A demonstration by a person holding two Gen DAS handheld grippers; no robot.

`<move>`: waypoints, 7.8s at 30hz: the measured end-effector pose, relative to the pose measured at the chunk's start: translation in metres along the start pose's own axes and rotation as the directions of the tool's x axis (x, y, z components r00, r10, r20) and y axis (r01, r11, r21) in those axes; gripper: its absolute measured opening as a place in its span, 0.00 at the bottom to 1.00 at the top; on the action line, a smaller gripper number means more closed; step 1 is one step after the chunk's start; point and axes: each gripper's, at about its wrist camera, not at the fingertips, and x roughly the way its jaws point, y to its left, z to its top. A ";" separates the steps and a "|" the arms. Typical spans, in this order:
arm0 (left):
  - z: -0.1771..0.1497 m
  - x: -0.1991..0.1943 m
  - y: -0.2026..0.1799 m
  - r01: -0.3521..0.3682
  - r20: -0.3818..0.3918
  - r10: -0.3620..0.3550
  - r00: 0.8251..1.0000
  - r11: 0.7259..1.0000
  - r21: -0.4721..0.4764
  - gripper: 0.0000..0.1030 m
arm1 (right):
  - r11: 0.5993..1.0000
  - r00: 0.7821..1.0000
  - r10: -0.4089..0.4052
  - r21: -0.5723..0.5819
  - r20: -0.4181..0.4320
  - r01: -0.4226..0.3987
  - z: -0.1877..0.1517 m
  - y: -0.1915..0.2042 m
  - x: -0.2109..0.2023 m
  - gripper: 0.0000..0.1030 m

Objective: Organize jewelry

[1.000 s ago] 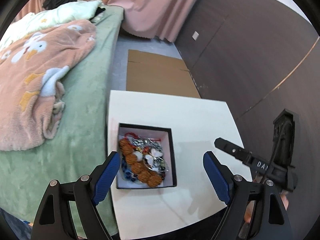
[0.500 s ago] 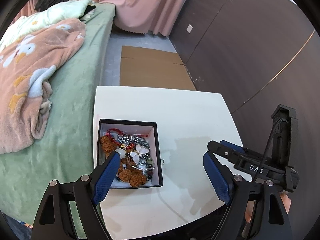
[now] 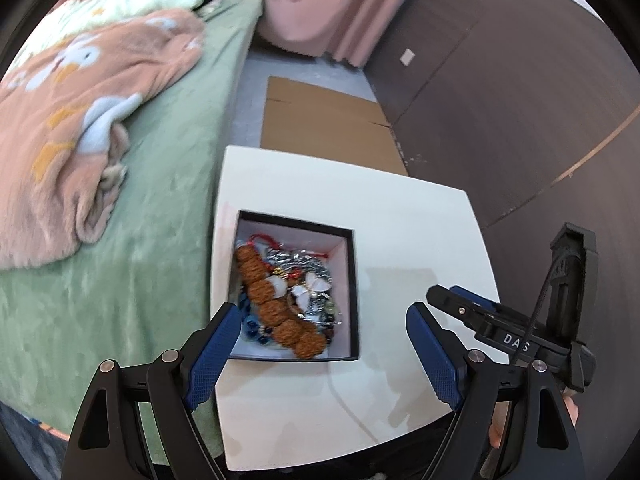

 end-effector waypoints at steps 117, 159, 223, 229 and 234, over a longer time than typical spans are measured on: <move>-0.012 -0.065 0.064 -0.008 0.159 0.017 0.987 0.998 -0.060 0.82 | 0.845 0.983 -0.183 -0.513 -0.014 0.150 -0.024 0.080 0.084 0.12; -0.020 -0.062 0.069 -0.017 0.141 0.027 0.990 0.997 -0.071 0.82 | 0.871 0.978 -0.198 -0.469 -0.060 0.147 -0.023 0.067 0.077 0.14; -0.016 -0.034 0.043 -0.033 0.089 0.036 0.995 0.999 -0.030 0.82 | 0.960 0.994 -0.051 -0.270 0.094 0.075 -0.003 0.058 0.011 0.49; -0.016 -0.035 0.044 -0.034 0.090 0.036 0.995 0.999 -0.032 0.82 | 0.962 0.995 -0.063 -0.263 0.076 0.081 -0.004 0.056 0.015 0.49; -0.016 -0.037 0.048 -0.036 0.091 0.040 0.995 0.999 -0.040 0.82 | 0.962 0.995 -0.069 -0.261 0.068 0.085 -0.004 0.055 0.017 0.49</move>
